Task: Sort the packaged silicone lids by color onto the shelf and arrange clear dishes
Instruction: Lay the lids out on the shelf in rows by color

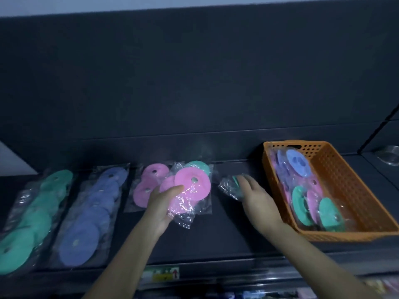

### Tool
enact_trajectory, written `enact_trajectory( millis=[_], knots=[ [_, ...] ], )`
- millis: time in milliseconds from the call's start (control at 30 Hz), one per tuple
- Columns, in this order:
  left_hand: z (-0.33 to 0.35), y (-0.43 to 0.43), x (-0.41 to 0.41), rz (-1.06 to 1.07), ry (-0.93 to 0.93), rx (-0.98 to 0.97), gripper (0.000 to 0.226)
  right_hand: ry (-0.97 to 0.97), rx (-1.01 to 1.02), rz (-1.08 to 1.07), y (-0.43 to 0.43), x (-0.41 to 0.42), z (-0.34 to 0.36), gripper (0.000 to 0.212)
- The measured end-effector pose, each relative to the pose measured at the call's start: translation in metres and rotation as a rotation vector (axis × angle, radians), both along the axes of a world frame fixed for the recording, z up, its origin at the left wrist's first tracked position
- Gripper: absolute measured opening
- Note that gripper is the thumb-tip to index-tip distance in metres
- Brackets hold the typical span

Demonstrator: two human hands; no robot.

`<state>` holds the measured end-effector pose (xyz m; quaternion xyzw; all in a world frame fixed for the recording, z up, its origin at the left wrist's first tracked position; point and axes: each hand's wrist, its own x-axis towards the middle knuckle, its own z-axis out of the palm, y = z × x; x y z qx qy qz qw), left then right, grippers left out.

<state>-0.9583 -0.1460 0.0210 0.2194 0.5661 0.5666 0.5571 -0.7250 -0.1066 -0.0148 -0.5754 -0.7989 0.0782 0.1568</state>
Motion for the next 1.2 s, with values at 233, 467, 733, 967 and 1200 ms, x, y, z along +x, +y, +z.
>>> enact_trajectory(
  millis=[233, 467, 733, 967, 1200],
  knots=[
    [-0.013, -0.015, -0.036, -0.150, 0.065, 0.003, 0.029, -0.239, -0.334, -0.157, -0.007, -0.021, -0.015, 0.073],
    [-0.023, -0.022, -0.057, -0.262, 0.103, -0.002, 0.057, 0.119, -0.245, -0.011, -0.022, -0.062, 0.033, 0.105],
    [-0.026, -0.028, -0.053, -0.292, 0.198, 0.050, 0.025, 0.403, -0.388, -0.101, -0.047, -0.109, 0.017, 0.066],
    [-0.032, -0.031, -0.063, -0.269, 0.076, -0.027, 0.027, 0.428, -0.436, -0.141, -0.050, -0.101, 0.007, 0.038],
    [-0.032, -0.030, -0.049, -0.140, 0.131, -0.009, 0.032, 0.607, -0.635, -0.108, -0.047, -0.105, 0.008, 0.061]
  ],
)
